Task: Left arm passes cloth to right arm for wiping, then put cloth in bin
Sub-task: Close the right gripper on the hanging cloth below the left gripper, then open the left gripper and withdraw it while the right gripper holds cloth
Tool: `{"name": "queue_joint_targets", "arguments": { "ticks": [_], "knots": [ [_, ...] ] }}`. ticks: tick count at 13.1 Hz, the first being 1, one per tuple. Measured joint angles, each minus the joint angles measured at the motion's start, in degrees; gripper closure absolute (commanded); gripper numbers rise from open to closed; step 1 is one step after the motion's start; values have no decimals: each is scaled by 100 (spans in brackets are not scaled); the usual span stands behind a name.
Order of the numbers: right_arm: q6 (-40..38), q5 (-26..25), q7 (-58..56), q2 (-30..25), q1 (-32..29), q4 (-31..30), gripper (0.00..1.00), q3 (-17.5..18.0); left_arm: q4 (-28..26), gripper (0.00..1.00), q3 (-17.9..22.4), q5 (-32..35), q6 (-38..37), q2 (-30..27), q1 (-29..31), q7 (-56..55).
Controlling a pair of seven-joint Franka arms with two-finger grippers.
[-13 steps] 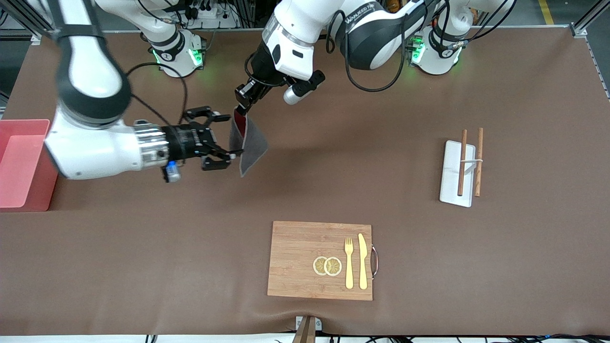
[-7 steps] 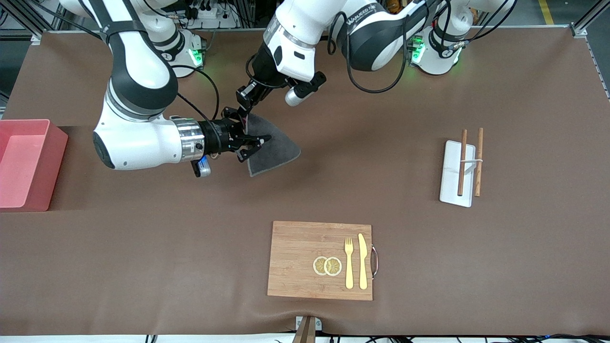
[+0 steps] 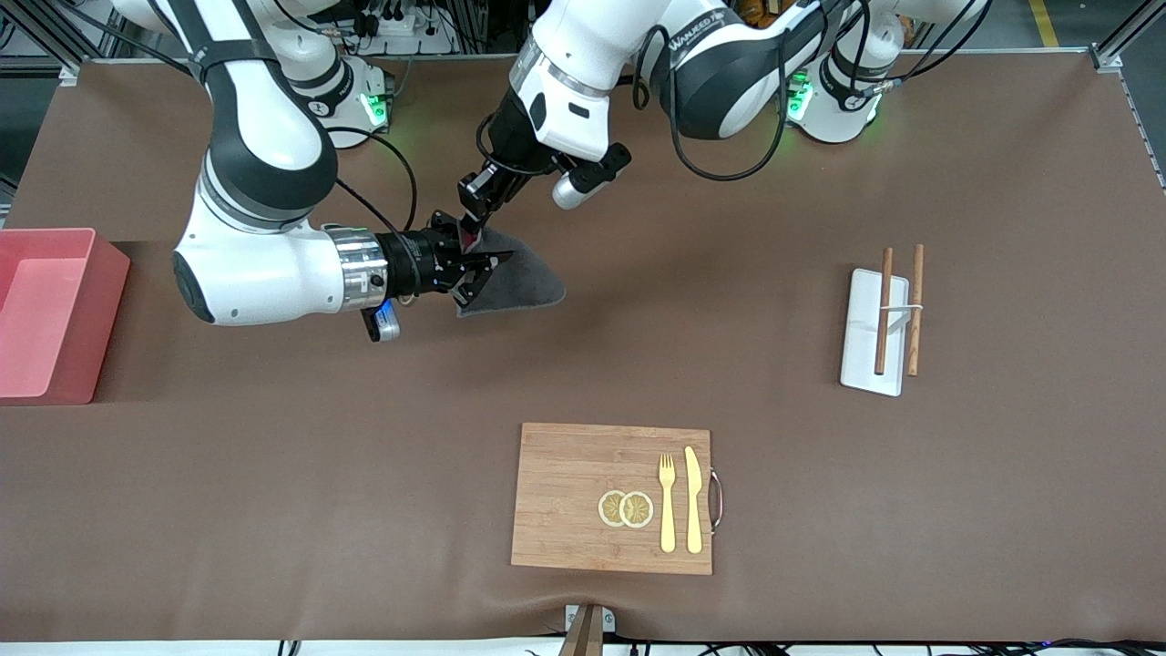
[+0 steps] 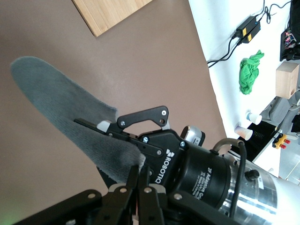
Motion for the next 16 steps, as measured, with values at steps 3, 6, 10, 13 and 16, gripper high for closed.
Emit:
{"name": "queue_joint_targets", "arguments": {
  "ticks": [3,6,10,13,16],
  "knots": [
    [62,-964,-1149,0,-12,2,100,-41,18,0,123,156,3,-10,11,5],
    [323,-1801,-1747,35,7,-24,100,-45,42,0,238,349,-201,-128,217,3],
    [1262,-2994,-2167,455,319,-269,100,-1,57,0,308,387,-708,-372,1508,70],
    [1758,-3787,-2540,643,330,-650,100,-34,58,0,305,406,-1017,-476,2332,767],
    [1702,-4103,-4019,596,-330,-845,100,-143,58,0,300,416,-1399,-499,2854,1701]
  ]
}}
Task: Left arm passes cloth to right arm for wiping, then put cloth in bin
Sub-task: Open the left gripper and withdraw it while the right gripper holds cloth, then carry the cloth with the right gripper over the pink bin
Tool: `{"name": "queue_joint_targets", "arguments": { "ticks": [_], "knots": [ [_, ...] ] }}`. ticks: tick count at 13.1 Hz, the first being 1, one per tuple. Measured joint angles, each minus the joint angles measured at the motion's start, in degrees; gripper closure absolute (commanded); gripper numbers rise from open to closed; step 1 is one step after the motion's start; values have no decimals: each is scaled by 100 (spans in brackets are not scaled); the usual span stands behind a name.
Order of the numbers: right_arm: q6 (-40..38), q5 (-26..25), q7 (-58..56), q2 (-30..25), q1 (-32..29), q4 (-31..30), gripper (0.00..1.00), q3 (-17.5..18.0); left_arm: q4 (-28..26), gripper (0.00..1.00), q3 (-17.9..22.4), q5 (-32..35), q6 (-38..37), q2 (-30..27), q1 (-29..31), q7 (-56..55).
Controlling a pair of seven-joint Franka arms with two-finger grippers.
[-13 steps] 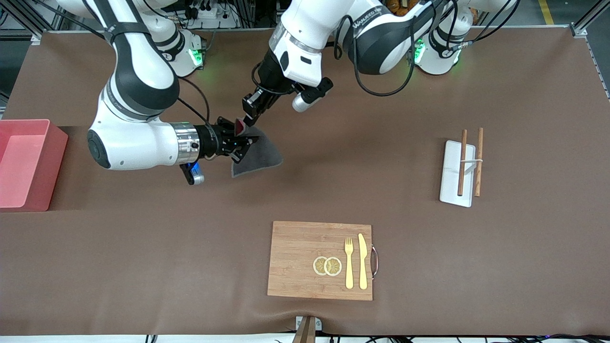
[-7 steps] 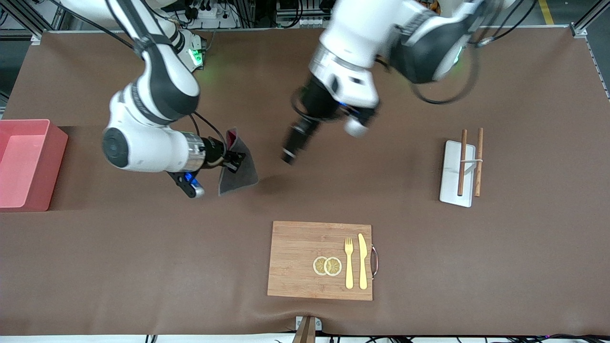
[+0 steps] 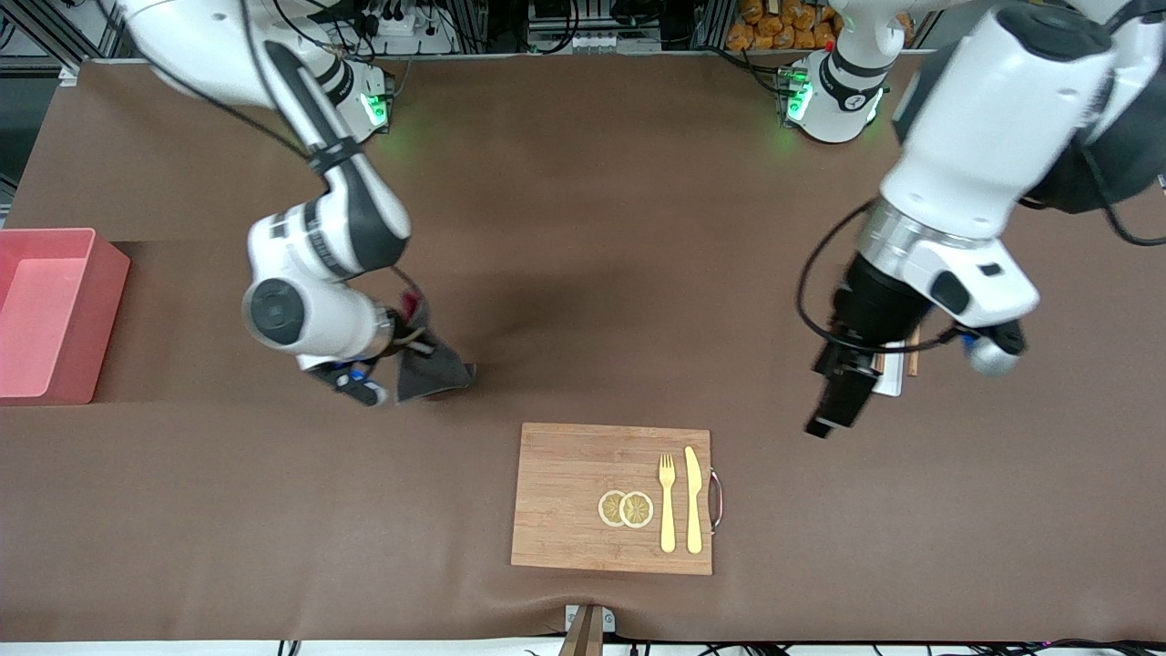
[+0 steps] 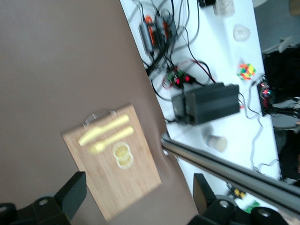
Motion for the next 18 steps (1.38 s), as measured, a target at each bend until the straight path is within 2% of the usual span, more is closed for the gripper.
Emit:
{"name": "queue_joint_targets", "arguments": {
  "ticks": [4,6,9,13,16,18],
  "knots": [
    [-38,-307,-2433,-69,-1503,-290,100,-77,-1,0,52,-58,-597,-76,637,1307],
    [128,-733,-3482,-68,-2093,-360,100,-95,-50,0,626,-563,-780,-256,437,2028],
    [430,-1077,-4881,-69,-2826,-361,100,-101,-485,0,1905,-1485,-890,-806,-277,3515],
    [577,-1804,-6001,-92,-3408,5,100,-100,-1516,0,3050,-1923,-1158,-1747,-944,5210],
    [541,-2590,-6226,-159,-3438,403,100,-35,-1802,0,3359,-1959,-1940,-2185,-1011,6541],
    [424,-2525,-5843,-146,-3335,352,100,38,-1825,0,3536,-1969,-2426,-2326,-1011,7376]
  ]
}}
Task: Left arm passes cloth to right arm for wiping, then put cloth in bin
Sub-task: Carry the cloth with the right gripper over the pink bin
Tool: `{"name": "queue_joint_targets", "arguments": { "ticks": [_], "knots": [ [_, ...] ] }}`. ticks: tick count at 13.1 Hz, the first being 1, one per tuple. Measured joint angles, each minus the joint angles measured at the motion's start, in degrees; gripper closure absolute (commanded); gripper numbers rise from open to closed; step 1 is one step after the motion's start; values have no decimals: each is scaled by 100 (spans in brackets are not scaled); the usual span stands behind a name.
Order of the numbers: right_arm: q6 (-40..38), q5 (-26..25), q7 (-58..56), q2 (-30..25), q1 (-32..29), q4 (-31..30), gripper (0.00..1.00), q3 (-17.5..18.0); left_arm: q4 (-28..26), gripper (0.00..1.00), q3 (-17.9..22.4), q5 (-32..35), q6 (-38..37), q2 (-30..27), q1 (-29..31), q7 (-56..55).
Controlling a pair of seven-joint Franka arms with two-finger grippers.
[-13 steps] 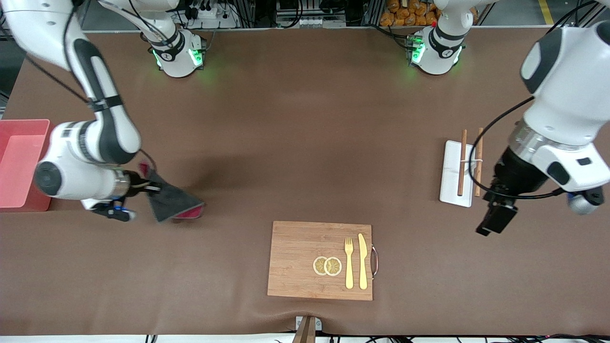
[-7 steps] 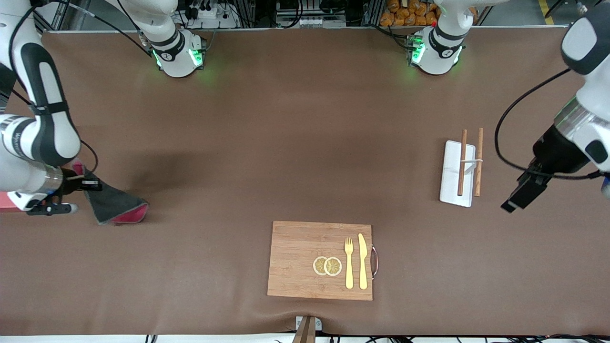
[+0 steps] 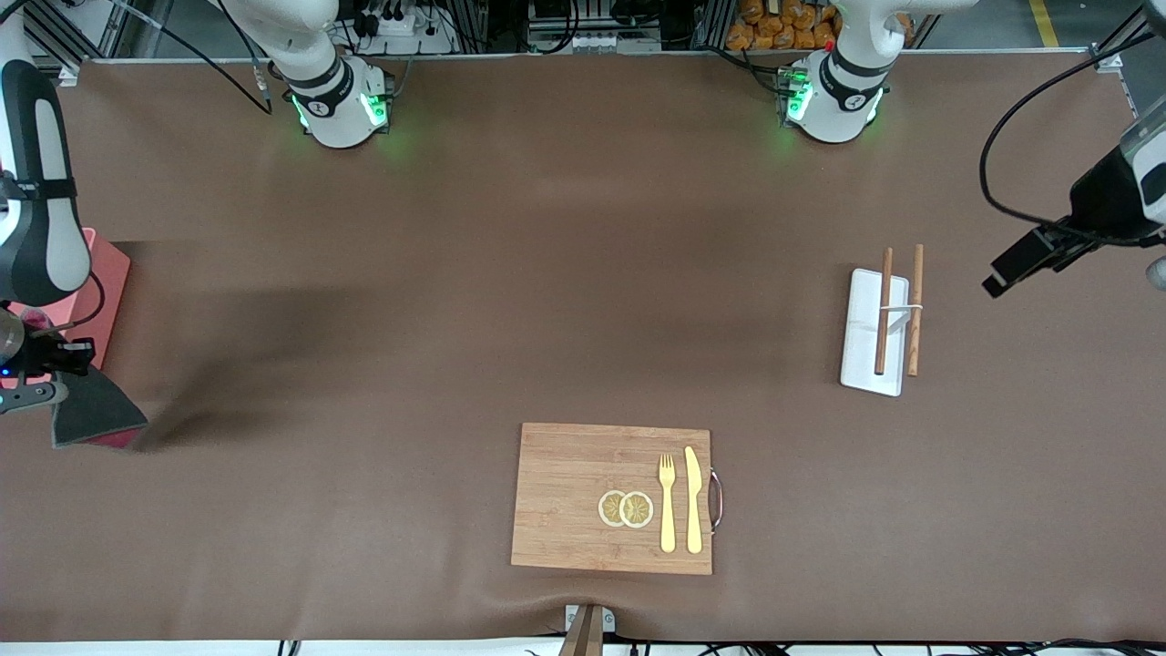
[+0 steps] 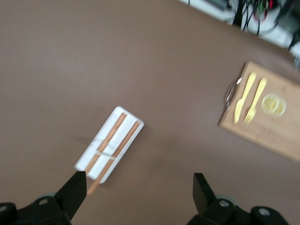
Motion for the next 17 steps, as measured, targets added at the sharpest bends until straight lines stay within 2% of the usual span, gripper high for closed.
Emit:
{"name": "queue_joint_targets", "arguments": {
  "ticks": [4,7,10,13,17],
  "knots": [
    [-118,640,1554,152,874,-318,100,88,9,0,112,35,-940,-232,-17,1362],
    [-141,841,3238,176,1829,-500,100,129,106,0,-56,354,-1285,-294,-82,1896],
    [-148,1207,4859,177,2876,-594,100,151,146,0,-233,571,-1501,-293,-119,2315],
    [-103,1899,5966,173,3740,-576,100,157,339,0,-225,585,-1521,-94,-97,2458],
    [-102,2113,6917,144,4325,-381,100,149,563,0,-228,586,-1522,259,-111,2459]
  ]
}}
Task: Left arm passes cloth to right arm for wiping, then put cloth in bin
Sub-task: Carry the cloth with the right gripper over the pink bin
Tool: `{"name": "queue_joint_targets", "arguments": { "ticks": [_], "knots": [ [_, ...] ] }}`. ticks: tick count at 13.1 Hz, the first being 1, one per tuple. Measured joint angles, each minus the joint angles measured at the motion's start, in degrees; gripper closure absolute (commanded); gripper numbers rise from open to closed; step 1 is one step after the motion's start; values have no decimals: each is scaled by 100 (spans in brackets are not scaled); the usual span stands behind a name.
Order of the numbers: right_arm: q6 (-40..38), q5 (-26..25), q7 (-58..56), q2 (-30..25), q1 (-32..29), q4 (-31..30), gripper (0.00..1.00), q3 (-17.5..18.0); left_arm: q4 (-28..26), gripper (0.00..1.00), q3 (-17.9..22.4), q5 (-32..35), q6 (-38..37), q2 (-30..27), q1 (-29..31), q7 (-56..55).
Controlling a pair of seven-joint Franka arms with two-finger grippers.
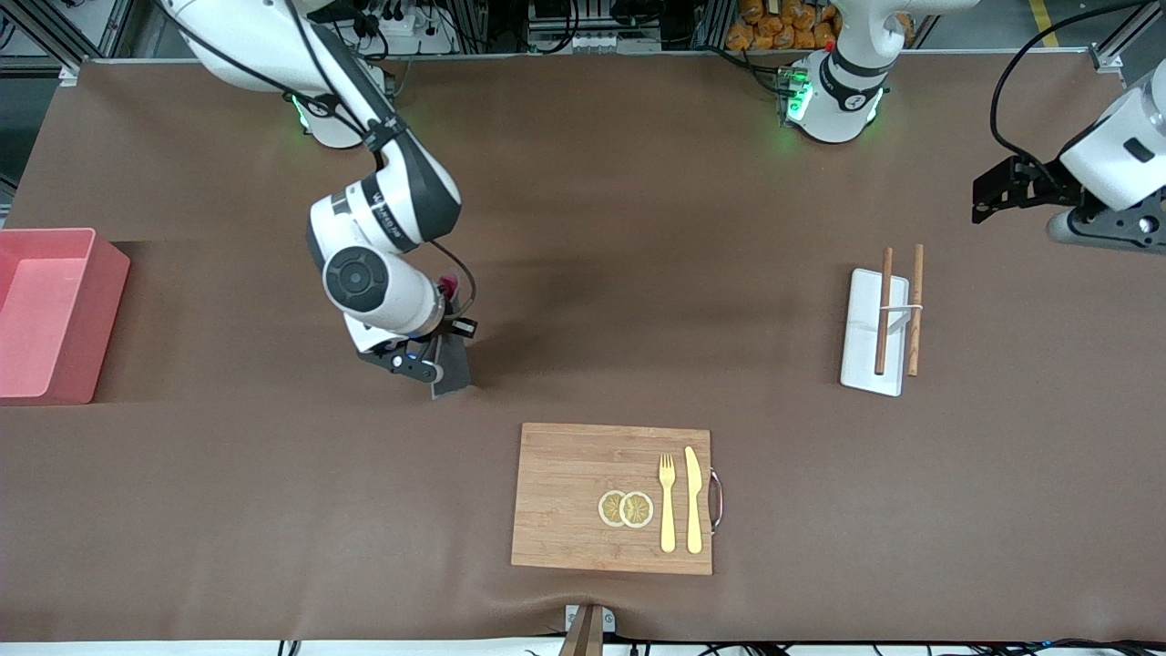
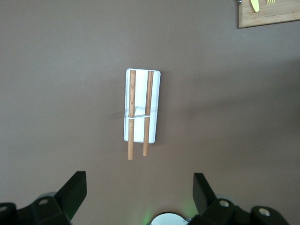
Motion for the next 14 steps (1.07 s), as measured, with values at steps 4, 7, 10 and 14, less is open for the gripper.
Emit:
{"name": "queue_joint_targets", "arguments": {
  "ticks": [4,7,10,14],
  "knots": [
    [-823,-4,-393,-141,-301,487,100,-160,245,0,-9,0,-49,49,-127,-241],
    [-1714,-13,-1593,-256,-1081,1182,100,-201,275,0,-12,0,-404,50,-160,-305],
    [-2103,-370,-3325,-299,-1922,1602,100,-220,275,0,2,0,-463,63,-126,-313],
    [-2177,-603,-5382,-374,-2901,1894,100,-245,274,0,19,0,-470,75,-113,-329]
  ]
}}
